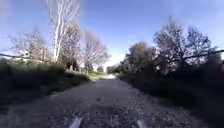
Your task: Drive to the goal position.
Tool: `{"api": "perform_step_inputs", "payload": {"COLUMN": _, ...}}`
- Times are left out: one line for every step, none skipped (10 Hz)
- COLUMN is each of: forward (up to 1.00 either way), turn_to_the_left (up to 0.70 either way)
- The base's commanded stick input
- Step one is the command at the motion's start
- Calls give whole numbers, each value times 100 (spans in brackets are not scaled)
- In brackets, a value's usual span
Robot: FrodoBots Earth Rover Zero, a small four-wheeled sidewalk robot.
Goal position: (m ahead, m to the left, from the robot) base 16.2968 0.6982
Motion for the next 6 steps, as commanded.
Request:
{"api": "perform_step_inputs", "payload": {"forward": 50, "turn_to_the_left": 0}}
{"api": "perform_step_inputs", "payload": {"forward": 50, "turn_to_the_left": 0}}
{"api": "perform_step_inputs", "payload": {"forward": 50, "turn_to_the_left": 0}}
{"api": "perform_step_inputs", "payload": {"forward": 50, "turn_to_the_left": 0}}
{"api": "perform_step_inputs", "payload": {"forward": 50, "turn_to_the_left": 0}}
{"api": "perform_step_inputs", "payload": {"forward": 50, "turn_to_the_left": 0}}
